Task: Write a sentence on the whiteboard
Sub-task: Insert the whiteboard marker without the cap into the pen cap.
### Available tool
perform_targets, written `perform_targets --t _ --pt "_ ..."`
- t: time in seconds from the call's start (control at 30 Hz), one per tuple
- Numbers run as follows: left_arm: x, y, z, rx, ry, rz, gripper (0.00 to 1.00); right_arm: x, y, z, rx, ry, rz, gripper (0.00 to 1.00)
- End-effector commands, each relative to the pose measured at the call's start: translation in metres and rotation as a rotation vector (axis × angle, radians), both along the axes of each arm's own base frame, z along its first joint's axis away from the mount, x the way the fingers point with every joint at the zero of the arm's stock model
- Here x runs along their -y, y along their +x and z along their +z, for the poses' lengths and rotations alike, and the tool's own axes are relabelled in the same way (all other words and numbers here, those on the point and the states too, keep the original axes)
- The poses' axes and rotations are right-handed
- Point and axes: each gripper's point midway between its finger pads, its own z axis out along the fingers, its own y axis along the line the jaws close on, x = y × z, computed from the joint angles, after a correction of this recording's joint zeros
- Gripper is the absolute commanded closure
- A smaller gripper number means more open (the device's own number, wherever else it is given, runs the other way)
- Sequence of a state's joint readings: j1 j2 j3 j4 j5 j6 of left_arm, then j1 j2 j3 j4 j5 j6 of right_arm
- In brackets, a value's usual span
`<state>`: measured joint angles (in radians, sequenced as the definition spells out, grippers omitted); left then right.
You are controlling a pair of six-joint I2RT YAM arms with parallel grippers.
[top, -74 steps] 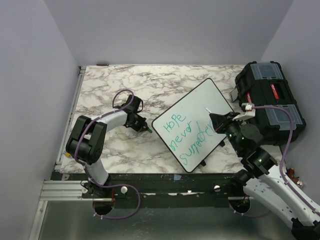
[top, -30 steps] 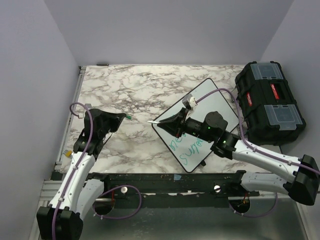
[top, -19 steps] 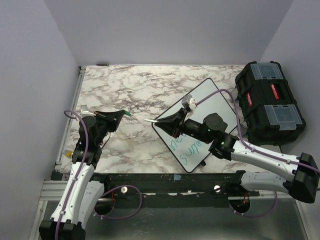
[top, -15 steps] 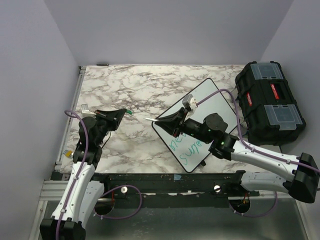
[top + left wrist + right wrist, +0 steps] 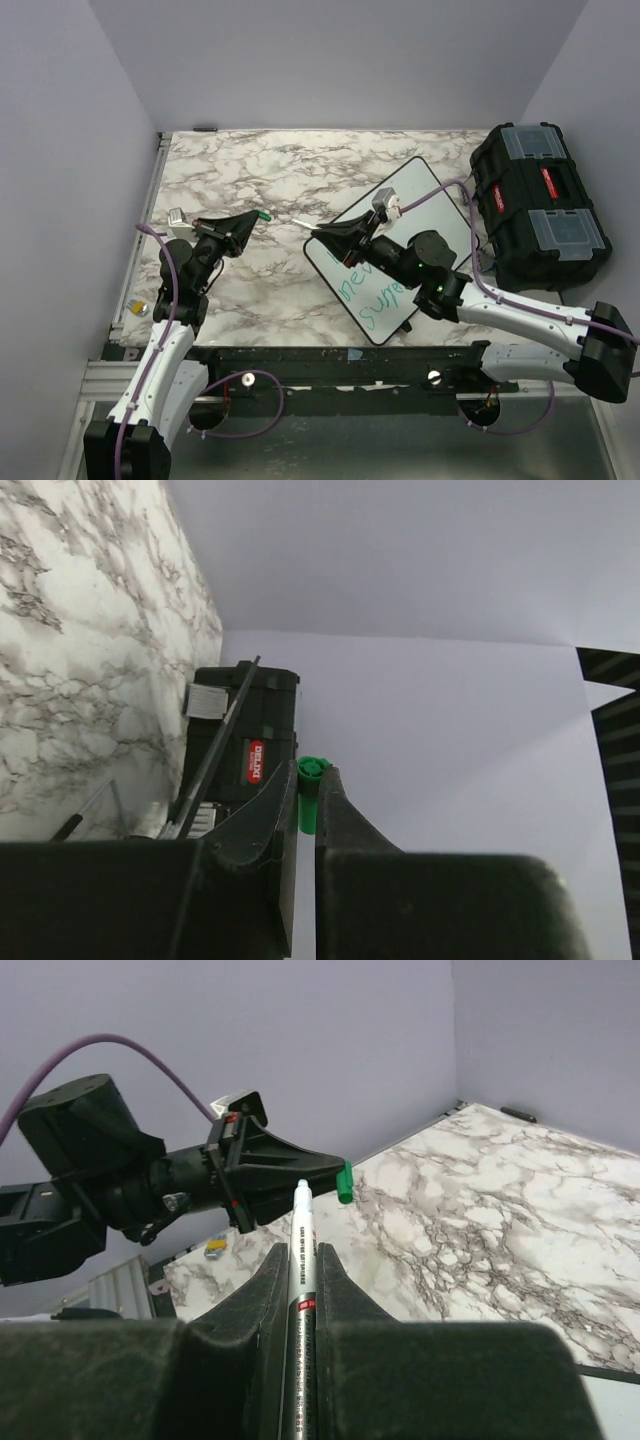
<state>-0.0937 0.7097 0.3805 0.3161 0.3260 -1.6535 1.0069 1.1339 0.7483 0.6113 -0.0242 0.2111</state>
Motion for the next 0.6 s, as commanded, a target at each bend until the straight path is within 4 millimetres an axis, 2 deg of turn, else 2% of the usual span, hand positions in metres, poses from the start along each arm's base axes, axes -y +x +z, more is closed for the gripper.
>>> perform_targets --t 0.0,0.23,0.57 --pt "0.003 -0.007 0.039 0.092 -0.072 -0.032 1.00 0.001 0.014 0.001 0.031 0.047 -0.082 0.99" --pt "0.006 -0.013 0.047 0.125 -0.139 -0.062 1.00 -0.015 0.018 0.002 0.035 0.044 -0.060 0.99" --pt "0.004 -0.016 0.044 0.124 -0.162 -0.059 1.00 -0.028 0.020 0.000 0.021 0.048 -0.051 0.99"
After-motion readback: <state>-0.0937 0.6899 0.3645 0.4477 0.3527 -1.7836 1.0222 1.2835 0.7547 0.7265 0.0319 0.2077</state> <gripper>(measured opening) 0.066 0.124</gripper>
